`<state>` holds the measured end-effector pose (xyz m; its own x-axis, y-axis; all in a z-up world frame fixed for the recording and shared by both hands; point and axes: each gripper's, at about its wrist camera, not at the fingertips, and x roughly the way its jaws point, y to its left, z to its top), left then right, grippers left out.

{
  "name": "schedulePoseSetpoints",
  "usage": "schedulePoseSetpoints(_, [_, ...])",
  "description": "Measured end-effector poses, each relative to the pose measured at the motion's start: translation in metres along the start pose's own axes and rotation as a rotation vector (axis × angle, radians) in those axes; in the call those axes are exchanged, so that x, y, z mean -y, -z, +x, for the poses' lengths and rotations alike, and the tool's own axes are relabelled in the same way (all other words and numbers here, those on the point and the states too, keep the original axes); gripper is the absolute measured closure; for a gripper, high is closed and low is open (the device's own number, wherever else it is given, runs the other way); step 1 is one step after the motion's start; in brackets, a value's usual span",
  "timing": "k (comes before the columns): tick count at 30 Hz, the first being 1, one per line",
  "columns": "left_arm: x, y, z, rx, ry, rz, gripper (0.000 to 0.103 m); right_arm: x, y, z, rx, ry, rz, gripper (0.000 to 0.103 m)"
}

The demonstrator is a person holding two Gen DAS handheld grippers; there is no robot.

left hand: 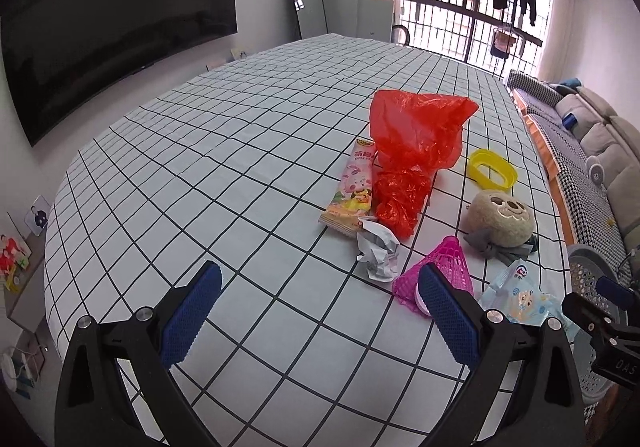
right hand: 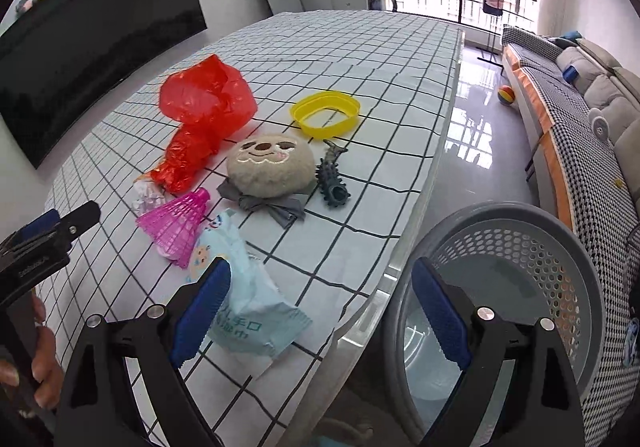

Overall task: Collect trash
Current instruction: 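Move the right tool toward the blue wipes packet and grasp it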

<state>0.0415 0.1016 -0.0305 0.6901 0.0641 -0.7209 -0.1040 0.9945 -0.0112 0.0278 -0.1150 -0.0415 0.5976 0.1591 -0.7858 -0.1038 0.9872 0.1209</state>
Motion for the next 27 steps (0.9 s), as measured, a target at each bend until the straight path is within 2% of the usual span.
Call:
schedulePoseSetpoints(5, [-0.004, 0.002, 0.005, -0.048, 0.028, -0.016, 0.006, -0.025, 0.003, 0.003, -0.024, -0.068, -0.104, 0.015])
schedulePoseSetpoints(14, [-0.005, -0.001, 0.0, -0.027, 0.004, 0.019, 0.006, -0.052, -0.008, 0.037, -0.101, -0.045, -0.26, 0.015])
schedulePoseSetpoints(22, [-0.002, -0.001, 0.001, -0.036, 0.012, 0.036, 0.006, -0.059, -0.01, 0.039, -0.118, -0.058, -0.295, 0.017])
schedulePoseSetpoints(23, [-0.002, -0.001, 0.0, -0.037, 0.013, 0.037, 0.006, -0.059, -0.01, 0.039, -0.118, -0.059, -0.293, 0.018])
schedulePoseSetpoints(25, [0.0, -0.001, 0.0, -0.036, 0.011, 0.04, 0.006, -0.059, -0.008, 0.037, -0.124, -0.066, -0.293, 0.034])
schedulePoseSetpoints(27, [0.001, -0.001, 0.0, -0.037, 0.011, 0.044, 0.006, -0.061, -0.008, 0.035, -0.126, -0.067, -0.303, 0.037])
